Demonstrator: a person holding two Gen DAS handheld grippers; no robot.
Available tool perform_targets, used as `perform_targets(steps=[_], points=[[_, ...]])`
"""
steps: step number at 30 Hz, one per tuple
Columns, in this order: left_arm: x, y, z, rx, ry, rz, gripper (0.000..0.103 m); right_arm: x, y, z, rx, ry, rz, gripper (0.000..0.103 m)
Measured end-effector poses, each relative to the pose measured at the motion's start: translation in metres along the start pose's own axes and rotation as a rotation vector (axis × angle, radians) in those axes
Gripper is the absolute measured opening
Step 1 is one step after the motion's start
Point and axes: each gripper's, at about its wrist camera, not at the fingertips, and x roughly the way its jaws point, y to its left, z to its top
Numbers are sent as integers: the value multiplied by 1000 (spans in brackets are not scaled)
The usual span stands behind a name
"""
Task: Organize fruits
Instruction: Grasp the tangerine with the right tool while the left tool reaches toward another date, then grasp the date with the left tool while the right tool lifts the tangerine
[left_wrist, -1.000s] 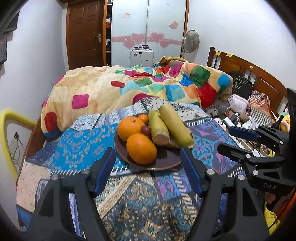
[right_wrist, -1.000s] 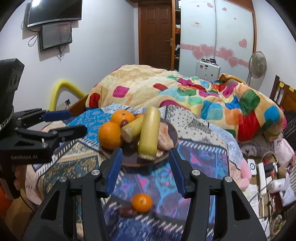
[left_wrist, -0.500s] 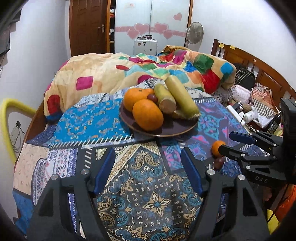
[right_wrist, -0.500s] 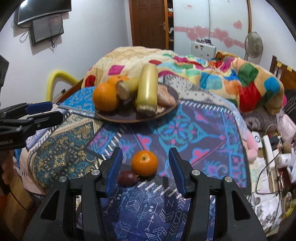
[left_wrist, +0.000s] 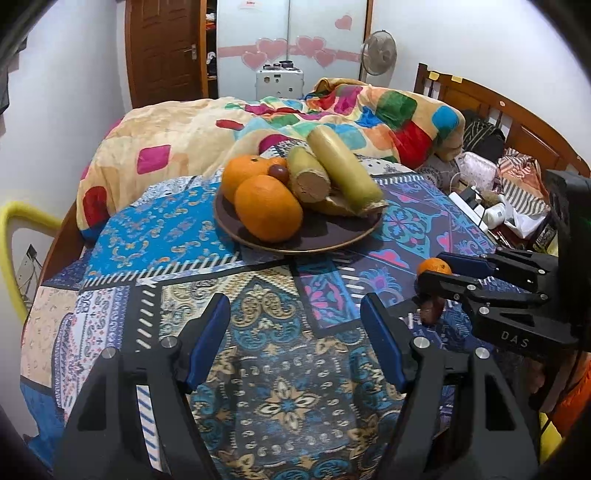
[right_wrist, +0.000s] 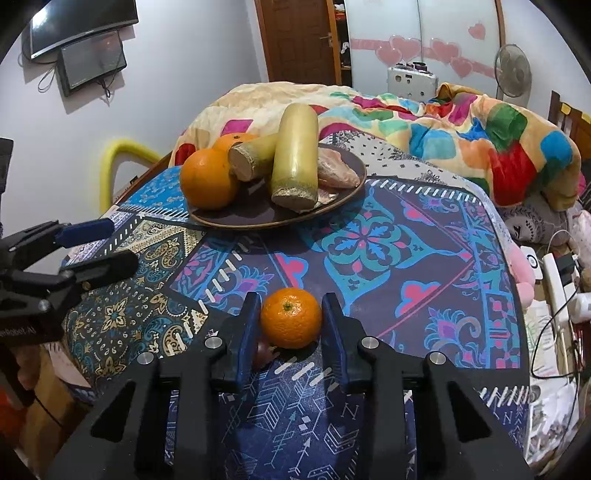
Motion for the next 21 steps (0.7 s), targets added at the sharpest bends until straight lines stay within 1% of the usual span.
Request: perform_targets(steps=[7, 15, 17, 20, 21], points=[[6, -28, 2, 25, 12, -37, 73, -30, -14, 0, 16, -60, -14, 31], [19, -59, -2, 33, 43, -87, 73, -53, -35, -9, 41, -83, -52, 31], [23, -66, -3, 34, 52, -86, 72, -57, -37, -12, 45, -87, -54, 31], [29, -74, -5, 43, 63, -91, 68, -62, -41, -16, 53, -95, -53, 31], [32, -77, -6, 51, 68, -92, 64, -63, -42, -18, 55, -96, -52, 31]])
